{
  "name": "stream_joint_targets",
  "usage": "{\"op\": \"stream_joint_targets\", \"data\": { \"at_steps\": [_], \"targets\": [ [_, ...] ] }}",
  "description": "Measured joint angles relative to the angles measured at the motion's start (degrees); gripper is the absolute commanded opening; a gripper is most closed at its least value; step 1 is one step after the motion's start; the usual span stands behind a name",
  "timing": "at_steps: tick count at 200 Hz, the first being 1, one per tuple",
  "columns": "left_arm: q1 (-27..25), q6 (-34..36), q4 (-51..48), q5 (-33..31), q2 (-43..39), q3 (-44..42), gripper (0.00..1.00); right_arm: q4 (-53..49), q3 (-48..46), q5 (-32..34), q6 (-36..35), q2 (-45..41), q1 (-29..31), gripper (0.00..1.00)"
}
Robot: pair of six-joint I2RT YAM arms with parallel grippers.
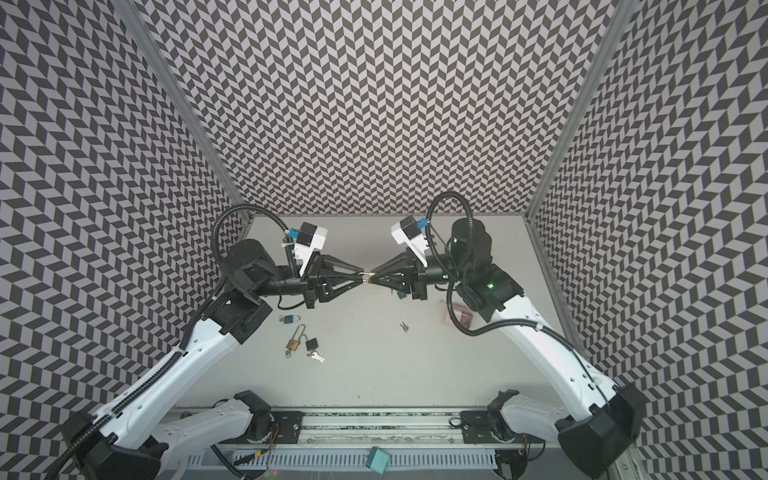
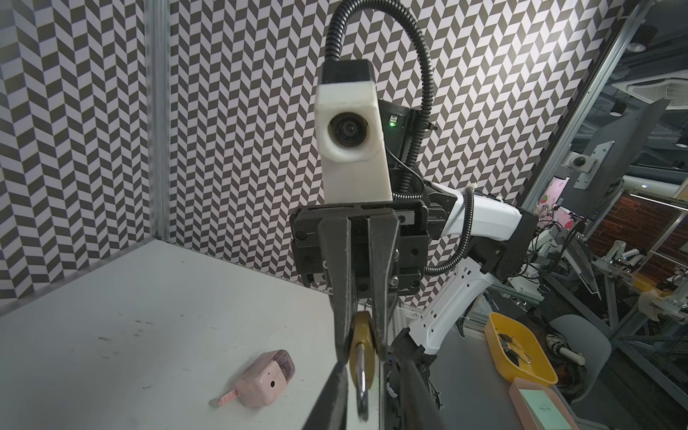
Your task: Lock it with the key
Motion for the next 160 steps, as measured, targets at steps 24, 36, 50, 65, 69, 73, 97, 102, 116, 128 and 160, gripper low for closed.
{"op": "stream_joint_targets", "data": {
  "at_steps": [24, 36, 50, 65, 69, 73, 97, 102, 116, 128, 160],
  "targets": [
    [-0.2, 0.2, -0.4, -0.1, 0.0, 0.3, 0.11, 0.0, 0.0, -0.2, 0.0, 0.0, 0.0, 0.00],
    [-0.2, 0.5, -0.7, -0.2, 0.1, 0.6, 0.06, 0.1, 0.0, -0.4, 0.0, 0.0, 0.0, 0.00],
    [-0.2, 0.9, -1.2, -0.5, 0.1, 0.8, 0.01, 0.2, 0.0, -0.7, 0.1, -0.1, 0.0, 0.00],
    [-0.3, 1.4, -1.4, -1.1, 0.1, 0.8, 0.00, 0.2, 0.0, -0.6, 0.5, -0.2, 0.0, 0.00],
    [-0.3, 1.5, -1.5, -1.2, 0.1, 0.8, 0.00, 0.2, 0.0, -0.7, 0.6, -0.2, 0.0, 0.00],
    [-0.4, 1.6, -1.5, -1.3, 0.1, 0.8, 0.00, 0.2, 0.0, -0.7, 0.9, -0.3, 0.0, 0.00],
    [-0.6, 1.9, -1.5, -1.6, 0.0, 0.8, 0.00, 1.1, -0.2, -0.7, 1.9, -0.3, 0.0, 0.00],
    [-0.7, 2.0, -1.5, -1.7, 0.0, 0.8, 0.00, 1.3, -0.3, -0.8, 2.1, -0.4, 0.0, 0.00],
    [-1.0, 2.4, -1.5, -1.9, -0.1, 0.8, 0.00, 1.8, -0.7, -0.9, 2.8, -0.6, 0.0, 0.00],
    [-1.4, 2.6, -1.5, -2.3, -0.1, 0.8, 0.00, 2.4, -1.0, -1.0, 3.6, -0.9, 0.0, 0.00],
    [-3.1, 3.2, -1.2, -4.1, -0.5, 0.8, 0.00, 5.7, -2.1, -1.9, 6.9, -1.1, 0.2, 0.00]
  ]
}}
